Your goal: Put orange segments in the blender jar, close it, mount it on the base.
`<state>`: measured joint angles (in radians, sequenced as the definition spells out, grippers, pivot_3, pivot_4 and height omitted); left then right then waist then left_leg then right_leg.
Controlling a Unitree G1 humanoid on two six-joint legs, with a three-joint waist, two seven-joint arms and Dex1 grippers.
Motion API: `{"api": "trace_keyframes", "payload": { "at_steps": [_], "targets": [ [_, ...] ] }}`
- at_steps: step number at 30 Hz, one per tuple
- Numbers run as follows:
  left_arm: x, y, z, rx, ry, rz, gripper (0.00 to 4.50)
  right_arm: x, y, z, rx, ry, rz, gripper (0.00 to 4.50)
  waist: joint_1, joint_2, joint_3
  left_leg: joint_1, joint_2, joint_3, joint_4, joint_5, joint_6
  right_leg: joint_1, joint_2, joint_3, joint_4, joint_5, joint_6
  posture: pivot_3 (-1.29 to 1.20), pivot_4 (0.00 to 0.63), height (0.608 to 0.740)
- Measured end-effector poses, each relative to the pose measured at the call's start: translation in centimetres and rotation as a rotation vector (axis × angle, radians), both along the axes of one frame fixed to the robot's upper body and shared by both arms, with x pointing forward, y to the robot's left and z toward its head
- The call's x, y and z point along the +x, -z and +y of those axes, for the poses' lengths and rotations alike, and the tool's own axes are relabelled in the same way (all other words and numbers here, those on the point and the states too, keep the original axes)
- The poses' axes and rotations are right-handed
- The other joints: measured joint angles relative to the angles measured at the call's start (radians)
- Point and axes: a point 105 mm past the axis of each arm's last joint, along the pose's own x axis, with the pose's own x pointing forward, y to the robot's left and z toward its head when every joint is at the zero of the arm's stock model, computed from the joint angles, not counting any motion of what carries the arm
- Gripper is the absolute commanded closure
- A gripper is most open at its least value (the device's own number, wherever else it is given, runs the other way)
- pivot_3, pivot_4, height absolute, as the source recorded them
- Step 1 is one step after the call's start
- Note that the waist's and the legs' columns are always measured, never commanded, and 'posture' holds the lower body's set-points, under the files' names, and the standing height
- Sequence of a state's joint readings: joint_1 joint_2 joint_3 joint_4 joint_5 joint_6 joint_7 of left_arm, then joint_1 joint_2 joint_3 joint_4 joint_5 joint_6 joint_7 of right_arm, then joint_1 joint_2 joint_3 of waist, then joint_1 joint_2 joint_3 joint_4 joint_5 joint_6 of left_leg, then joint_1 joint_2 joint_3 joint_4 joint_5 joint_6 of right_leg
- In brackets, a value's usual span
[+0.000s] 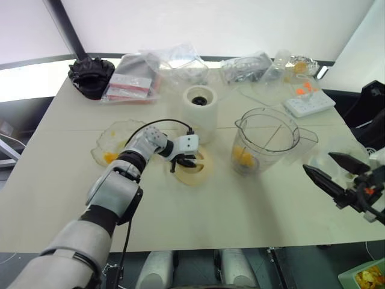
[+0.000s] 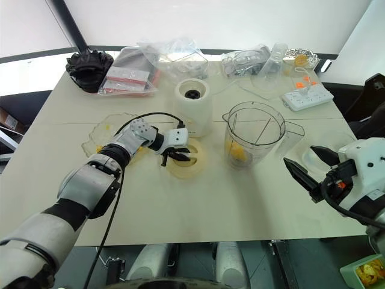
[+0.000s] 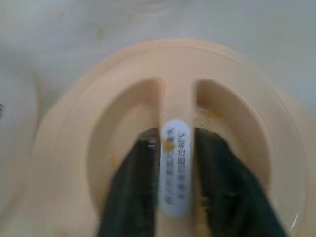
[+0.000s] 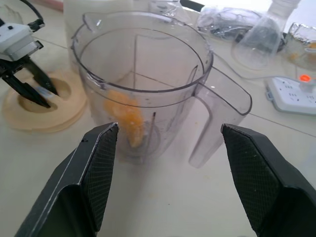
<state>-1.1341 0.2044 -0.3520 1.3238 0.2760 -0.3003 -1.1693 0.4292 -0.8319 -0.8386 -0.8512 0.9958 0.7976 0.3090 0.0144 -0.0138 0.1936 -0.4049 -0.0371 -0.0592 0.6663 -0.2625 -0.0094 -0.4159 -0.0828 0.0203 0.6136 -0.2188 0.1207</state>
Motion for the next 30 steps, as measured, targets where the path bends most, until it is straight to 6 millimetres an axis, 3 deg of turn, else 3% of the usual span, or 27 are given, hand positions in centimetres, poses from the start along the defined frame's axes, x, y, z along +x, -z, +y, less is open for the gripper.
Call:
{"api": "trace_keyframes", "payload": {
  "at_steps": [9, 15, 30],
  "targets": [
    [0.3, -0.4, -0.1, -0.044, -0.082, 0.077, 4.24, 2.2, 1.5, -0.2, 0.024, 0.068, -0.009, 1.03, -0.001, 0.000, 0.000, -0.001, 0.000, 0.000, 0.001, 0.000, 0.000, -0.001, 0.000, 0.000, 0.001, 0.000, 0.000, 0.00, 0.150, 0.740],
    [0.6, -3.6, -0.1, -0.222, -0.079, 0.119, 4.24, 4.1, 4.0, -0.9, 0.036, 0.143, 0.025, 1.03, -0.002, 0.000, 0.000, -0.003, -0.002, 0.001, 0.001, 0.000, 0.000, -0.005, 0.001, 0.000, 0.005, 0.000, 0.000, 0.00, 0.150, 0.740],
    [0.2, -6.2, 1.5, -0.358, -0.027, 0.076, 4.24, 7.4, 5.8, -1.7, 0.117, 0.252, -0.007, 1.03, -0.004, 0.001, 0.000, -0.002, -0.002, 0.001, 0.001, 0.000, 0.000, -0.007, 0.001, 0.001, 0.009, 0.001, 0.000, 0.00, 0.150, 0.740]
  ]
}}
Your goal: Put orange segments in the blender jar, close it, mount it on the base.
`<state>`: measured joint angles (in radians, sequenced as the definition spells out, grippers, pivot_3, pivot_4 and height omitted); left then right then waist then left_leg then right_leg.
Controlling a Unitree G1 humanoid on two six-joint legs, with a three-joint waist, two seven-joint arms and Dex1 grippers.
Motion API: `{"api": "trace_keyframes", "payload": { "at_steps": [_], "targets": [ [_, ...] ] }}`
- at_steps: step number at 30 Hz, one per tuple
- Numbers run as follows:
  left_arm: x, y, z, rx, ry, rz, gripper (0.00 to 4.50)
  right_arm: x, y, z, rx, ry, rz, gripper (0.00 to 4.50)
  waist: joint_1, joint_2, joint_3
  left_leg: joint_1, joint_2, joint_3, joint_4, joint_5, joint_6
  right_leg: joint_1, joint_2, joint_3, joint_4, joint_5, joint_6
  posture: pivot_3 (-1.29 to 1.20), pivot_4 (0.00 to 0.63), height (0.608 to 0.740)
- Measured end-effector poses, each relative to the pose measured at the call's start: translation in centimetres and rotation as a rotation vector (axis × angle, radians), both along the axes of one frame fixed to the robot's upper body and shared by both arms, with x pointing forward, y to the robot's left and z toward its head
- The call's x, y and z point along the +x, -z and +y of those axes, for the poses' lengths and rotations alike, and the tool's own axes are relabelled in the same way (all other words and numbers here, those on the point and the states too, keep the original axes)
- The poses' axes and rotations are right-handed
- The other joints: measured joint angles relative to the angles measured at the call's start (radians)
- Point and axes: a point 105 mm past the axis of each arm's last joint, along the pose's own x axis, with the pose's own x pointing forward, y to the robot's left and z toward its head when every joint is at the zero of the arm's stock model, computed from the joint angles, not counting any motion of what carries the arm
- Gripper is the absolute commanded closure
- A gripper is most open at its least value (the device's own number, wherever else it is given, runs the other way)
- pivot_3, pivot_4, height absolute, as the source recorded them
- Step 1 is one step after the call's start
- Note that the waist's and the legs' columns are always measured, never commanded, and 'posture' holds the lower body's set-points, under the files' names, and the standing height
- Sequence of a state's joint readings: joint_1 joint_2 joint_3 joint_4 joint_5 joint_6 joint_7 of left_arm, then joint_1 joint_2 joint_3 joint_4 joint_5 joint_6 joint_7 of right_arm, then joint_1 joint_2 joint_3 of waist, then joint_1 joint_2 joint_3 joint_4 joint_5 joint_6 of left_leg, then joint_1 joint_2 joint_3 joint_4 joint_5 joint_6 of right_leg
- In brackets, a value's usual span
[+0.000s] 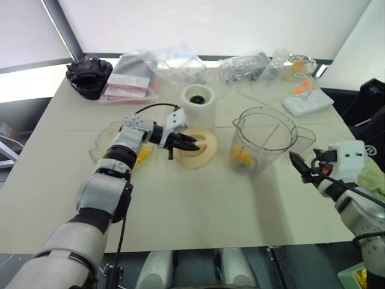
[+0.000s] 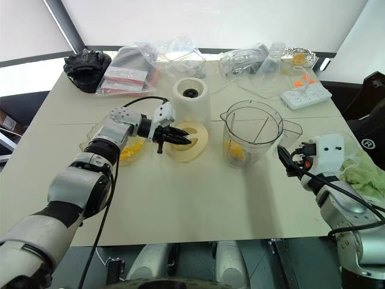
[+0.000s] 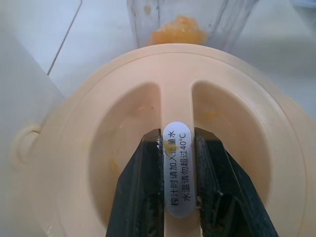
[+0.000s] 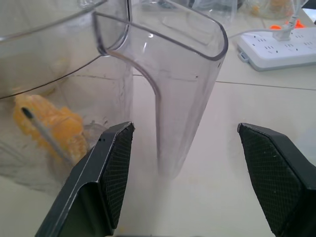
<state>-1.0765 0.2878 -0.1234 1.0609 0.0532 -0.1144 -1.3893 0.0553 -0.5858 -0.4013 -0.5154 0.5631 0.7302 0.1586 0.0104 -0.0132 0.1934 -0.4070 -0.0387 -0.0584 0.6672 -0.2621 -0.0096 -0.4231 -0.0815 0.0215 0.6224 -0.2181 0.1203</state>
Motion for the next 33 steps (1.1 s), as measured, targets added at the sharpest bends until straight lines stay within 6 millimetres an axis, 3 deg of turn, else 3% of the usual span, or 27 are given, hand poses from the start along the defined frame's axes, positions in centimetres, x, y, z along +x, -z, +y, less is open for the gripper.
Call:
{"api": "trace_keyframes", "payload": {
  "at_steps": [6, 15, 18, 21, 26, 30, 33],
  "targets": [
    [-0.5, -0.9, 1.4, -0.004, 0.008, -0.058, 4.24, 1.6, -0.2, -0.1, 0.007, 0.020, -0.018, 1.03, -0.001, 0.000, 0.000, 0.001, 0.000, 0.000, 0.000, 0.000, 0.000, -0.001, 0.000, 0.001, 0.004, 0.000, 0.000, 0.00, 0.150, 0.740],
    [-0.6, -2.5, 1.8, -0.039, -0.019, -0.088, 4.24, 3.6, 1.5, 0.3, 0.179, 0.088, -0.022, 1.03, -0.002, 0.000, 0.000, 0.001, 0.000, 0.000, 0.000, 0.000, 0.000, -0.002, 0.000, 0.001, 0.006, 0.000, 0.000, 0.00, 0.150, 0.740],
    [-0.7, -3.8, 2.0, -0.063, -0.030, -0.103, 4.24, 4.0, 1.9, 0.4, 0.231, 0.115, -0.022, 1.92, -0.007, 0.001, 0.000, 0.001, 0.000, -0.001, 0.000, 0.000, 0.000, -0.003, 0.000, 0.001, 0.007, 0.000, 0.000, 0.00, 0.150, 0.740],
    [-0.9, -6.0, 2.8, -0.105, -0.053, -0.121, 4.24, 4.2, 2.2, 0.8, 0.224, 0.111, -0.013, 3.44, -0.013, 0.001, 0.000, 0.001, 0.000, -0.001, 0.000, 0.000, 0.000, -0.004, 0.000, 0.001, 0.007, 0.000, 0.000, 0.00, 0.150, 0.740],
    [-0.9, -9.8, 3.8, -0.154, -0.071, -0.159, 4.24, 4.2, 2.1, 1.9, 0.210, 0.073, -0.009, 3.44, -0.024, 0.001, 0.000, 0.000, 0.000, -0.001, 0.000, 0.000, 0.000, -0.004, 0.000, 0.001, 0.008, 0.000, 0.000, 0.00, 0.150, 0.740],
    [-0.9, -15.0, 3.0, -0.209, -0.040, -0.261, 4.24, 4.3, 1.0, 4.2, 0.190, -0.010, -0.038, 3.44, -0.025, 0.001, 0.000, 0.000, -0.001, -0.001, 0.000, 0.000, 0.000, -0.004, 0.000, 0.001, 0.008, 0.000, 0.000, 0.00, 0.150, 0.740],
    [-1.0, -17.4, 2.4, -0.260, -0.017, -0.289, 4.24, 4.5, 0.2, 6.0, 0.189, -0.067, -0.057, 3.44, -0.027, 0.001, 0.000, 0.001, -0.001, -0.001, 0.000, 0.000, 0.000, -0.004, 0.000, 0.001, 0.008, 0.000, 0.000, 0.00, 0.150, 0.740]
  ]
}}
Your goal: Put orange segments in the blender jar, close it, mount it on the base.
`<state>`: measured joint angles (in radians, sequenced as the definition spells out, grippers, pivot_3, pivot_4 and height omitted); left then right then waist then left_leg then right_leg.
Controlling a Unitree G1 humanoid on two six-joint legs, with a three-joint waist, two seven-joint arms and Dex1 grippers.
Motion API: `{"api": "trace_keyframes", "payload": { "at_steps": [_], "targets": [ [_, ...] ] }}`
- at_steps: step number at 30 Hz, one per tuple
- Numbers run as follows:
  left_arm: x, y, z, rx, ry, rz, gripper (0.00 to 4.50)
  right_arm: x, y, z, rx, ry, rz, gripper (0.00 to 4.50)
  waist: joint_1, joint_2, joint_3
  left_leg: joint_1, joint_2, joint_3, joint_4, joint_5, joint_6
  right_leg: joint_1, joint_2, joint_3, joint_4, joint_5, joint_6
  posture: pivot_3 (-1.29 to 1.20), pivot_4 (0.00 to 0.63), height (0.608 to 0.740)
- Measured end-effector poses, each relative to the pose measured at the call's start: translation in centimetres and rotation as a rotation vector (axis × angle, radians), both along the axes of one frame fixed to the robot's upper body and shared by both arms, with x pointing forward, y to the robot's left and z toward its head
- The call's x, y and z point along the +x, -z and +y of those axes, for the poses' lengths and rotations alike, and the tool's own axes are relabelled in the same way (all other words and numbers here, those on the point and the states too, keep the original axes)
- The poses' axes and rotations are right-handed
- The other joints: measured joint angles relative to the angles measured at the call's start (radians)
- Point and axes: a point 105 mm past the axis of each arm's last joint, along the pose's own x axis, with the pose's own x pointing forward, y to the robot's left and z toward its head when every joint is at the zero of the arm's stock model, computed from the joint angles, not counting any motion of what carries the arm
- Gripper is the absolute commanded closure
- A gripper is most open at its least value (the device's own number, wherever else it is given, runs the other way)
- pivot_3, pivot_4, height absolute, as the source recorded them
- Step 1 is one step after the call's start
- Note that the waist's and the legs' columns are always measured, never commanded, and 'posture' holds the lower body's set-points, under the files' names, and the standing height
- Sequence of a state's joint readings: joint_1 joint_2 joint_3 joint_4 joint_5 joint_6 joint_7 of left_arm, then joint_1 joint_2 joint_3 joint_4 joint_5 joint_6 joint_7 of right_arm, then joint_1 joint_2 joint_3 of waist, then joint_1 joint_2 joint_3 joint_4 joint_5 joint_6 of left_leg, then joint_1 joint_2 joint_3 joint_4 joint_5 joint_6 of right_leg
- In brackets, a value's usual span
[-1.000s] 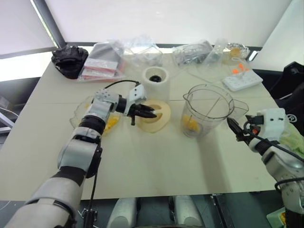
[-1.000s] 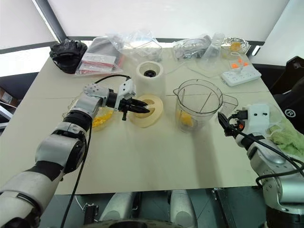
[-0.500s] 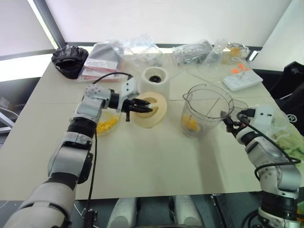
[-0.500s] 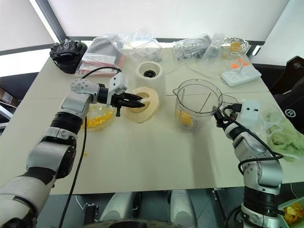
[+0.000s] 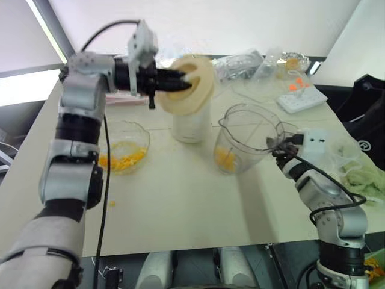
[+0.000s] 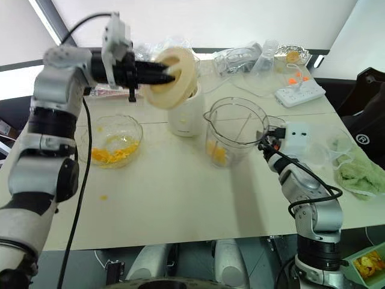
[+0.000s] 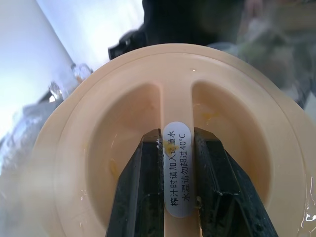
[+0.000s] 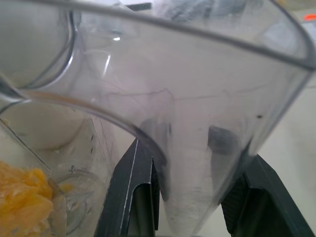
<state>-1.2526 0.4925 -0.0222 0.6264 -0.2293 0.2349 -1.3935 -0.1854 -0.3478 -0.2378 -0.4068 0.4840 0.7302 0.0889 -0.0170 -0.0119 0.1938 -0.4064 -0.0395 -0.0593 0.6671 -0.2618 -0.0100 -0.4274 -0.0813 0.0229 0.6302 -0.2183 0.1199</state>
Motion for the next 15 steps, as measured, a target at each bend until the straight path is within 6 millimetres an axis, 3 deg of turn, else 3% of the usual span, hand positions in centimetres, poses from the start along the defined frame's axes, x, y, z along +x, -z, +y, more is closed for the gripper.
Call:
{"api": "trace_keyframes", "payload": {
  "at_steps": [8, 15],
  "targets": [
    [-1.3, -1.5, -3.3, -0.063, 0.163, 0.046, 4.24, 0.1, 1.0, 4.9, -0.056, -0.136, 0.034, 3.44, 0.000, 0.000, 0.000, -0.001, 0.000, 0.000, 0.000, 0.000, 0.000, 0.000, 0.000, 0.000, 0.000, 0.000, 0.000, 0.00, 0.150, 0.740],
    [-3.9, -1.7, -6.4, -0.050, 0.346, 0.077, 4.24, -0.3, 2.0, 7.2, -0.112, -0.216, 0.049, 3.44, -0.001, 0.000, 0.000, 0.000, 0.000, 0.000, 0.000, 0.000, 0.000, 0.000, 0.000, 0.000, 0.000, 0.000, 0.000, 0.00, 0.150, 0.740]
  ]
}}
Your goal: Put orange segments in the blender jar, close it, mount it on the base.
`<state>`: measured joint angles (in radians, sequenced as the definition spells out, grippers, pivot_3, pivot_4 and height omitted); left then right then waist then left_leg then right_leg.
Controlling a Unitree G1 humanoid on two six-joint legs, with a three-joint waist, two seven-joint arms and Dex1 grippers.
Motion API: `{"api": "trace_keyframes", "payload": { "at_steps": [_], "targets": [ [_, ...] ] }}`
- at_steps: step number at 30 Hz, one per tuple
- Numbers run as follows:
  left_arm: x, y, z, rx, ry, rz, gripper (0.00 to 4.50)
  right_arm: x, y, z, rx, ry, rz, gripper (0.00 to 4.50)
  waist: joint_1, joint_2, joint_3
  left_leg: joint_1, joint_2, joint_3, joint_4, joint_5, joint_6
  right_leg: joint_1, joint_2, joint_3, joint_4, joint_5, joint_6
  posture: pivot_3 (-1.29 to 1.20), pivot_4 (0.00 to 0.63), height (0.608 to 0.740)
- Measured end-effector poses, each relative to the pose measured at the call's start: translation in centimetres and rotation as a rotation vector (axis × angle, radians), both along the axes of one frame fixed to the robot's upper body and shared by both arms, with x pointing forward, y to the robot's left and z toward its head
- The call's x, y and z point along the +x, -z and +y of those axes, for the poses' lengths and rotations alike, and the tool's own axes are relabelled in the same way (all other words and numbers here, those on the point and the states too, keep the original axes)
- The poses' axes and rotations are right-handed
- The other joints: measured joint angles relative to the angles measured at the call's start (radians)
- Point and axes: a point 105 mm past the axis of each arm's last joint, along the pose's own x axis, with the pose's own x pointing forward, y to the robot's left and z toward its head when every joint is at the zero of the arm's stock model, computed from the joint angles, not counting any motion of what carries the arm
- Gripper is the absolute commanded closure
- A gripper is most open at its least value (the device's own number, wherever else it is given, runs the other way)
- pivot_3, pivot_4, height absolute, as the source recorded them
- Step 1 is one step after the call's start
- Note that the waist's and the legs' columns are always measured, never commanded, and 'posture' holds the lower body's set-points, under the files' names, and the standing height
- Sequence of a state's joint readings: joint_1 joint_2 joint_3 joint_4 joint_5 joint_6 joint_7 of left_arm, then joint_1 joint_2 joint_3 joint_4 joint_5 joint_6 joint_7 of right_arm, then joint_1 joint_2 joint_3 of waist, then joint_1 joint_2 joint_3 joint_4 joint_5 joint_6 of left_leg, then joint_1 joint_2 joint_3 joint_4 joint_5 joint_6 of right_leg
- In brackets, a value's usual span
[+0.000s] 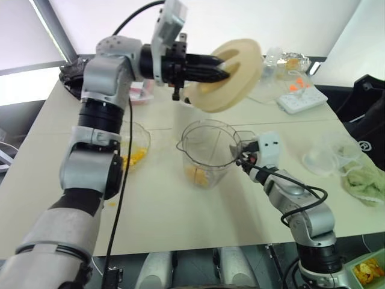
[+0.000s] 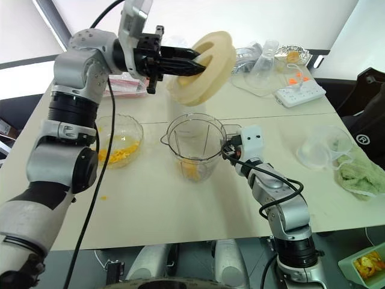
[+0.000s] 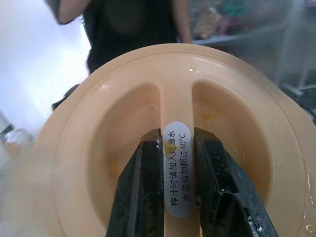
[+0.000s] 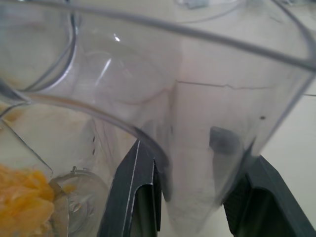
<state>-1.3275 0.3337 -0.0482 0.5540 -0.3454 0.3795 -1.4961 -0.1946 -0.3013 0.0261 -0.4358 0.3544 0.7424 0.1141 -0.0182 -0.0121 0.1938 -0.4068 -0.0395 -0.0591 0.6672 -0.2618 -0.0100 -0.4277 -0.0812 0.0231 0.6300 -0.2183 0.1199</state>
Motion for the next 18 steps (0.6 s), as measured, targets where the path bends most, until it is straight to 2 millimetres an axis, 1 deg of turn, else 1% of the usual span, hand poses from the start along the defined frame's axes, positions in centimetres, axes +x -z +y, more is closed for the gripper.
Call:
{"api": "trace_keyframes", "payload": {
  "at_steps": [2, 3, 7, 8, 9, 14, 18],
  "targets": [
    [-1.0, 0.6, -0.8, 0.015, 0.050, 0.007, 4.24, 0.0, 0.0, 0.2, -0.008, -0.006, -0.006, 3.44, -0.003, 0.000, 0.000, 0.001, 0.000, 0.000, 0.000, 0.000, 0.000, 0.000, 0.000, 0.001, 0.001, 0.000, 0.000, 0.00, 0.150, 0.740],
    [-1.3, 1.2, -1.1, 0.027, 0.067, 0.019, 4.24, 0.0, 0.0, 0.3, -0.010, -0.009, -0.008, 3.44, -0.004, 0.000, 0.000, 0.001, 0.001, 0.000, 0.000, 0.000, 0.000, 0.000, 0.001, 0.001, 0.001, 0.000, 0.000, 0.00, 0.150, 0.740],
    [-1.5, 5.2, -1.1, 0.115, 0.082, 0.104, 4.24, 0.1, 0.0, 0.4, -0.014, -0.009, -0.011, 3.44, -0.004, 0.001, 0.000, 0.002, 0.001, 0.000, 0.000, 0.000, 0.000, 0.000, 0.001, 0.001, 0.001, 0.000, -0.001, 0.00, 0.150, 0.740],
    [-1.4, 5.8, -1.0, 0.131, 0.078, 0.116, 4.24, 0.1, 0.0, 0.3, -0.015, -0.009, -0.012, 3.44, -0.003, 0.000, 0.000, 0.002, 0.001, -0.001, 0.000, 0.000, 0.000, 0.000, 0.001, 0.001, 0.001, 0.000, -0.001, 0.00, 0.150, 0.740],
    [-1.4, 6.2, -0.9, 0.144, 0.071, 0.123, 4.24, 0.1, -0.1, 0.3, -0.016, -0.009, -0.013, 3.44, -0.002, 0.000, 0.000, 0.002, 0.001, -0.001, 0.000, 0.000, 0.000, 0.000, 0.001, 0.001, 0.001, 0.000, -0.001, 0.00, 0.150, 0.740],
    [-1.1, 7.2, -0.2, 0.203, 0.041, 0.099, 4.24, 0.1, -0.1, 0.3, -0.023, -0.011, -0.016, 3.44, 0.001, 0.000, 0.000, 0.001, 0.001, -0.001, 0.000, 0.000, 0.000, 0.000, 0.001, 0.001, 0.001, 0.000, -0.001, 0.00, 0.150, 0.740],
    [-0.7, 9.2, 0.0, 0.253, 0.015, 0.106, 4.24, 0.2, -0.1, 0.3, -0.018, -0.006, -0.016, 3.44, 0.000, 0.001, 0.000, 0.001, 0.001, -0.001, 0.000, 0.000, 0.000, 0.000, 0.001, 0.001, 0.001, 0.000, -0.001, 0.00, 0.150, 0.740]
  ]
}}
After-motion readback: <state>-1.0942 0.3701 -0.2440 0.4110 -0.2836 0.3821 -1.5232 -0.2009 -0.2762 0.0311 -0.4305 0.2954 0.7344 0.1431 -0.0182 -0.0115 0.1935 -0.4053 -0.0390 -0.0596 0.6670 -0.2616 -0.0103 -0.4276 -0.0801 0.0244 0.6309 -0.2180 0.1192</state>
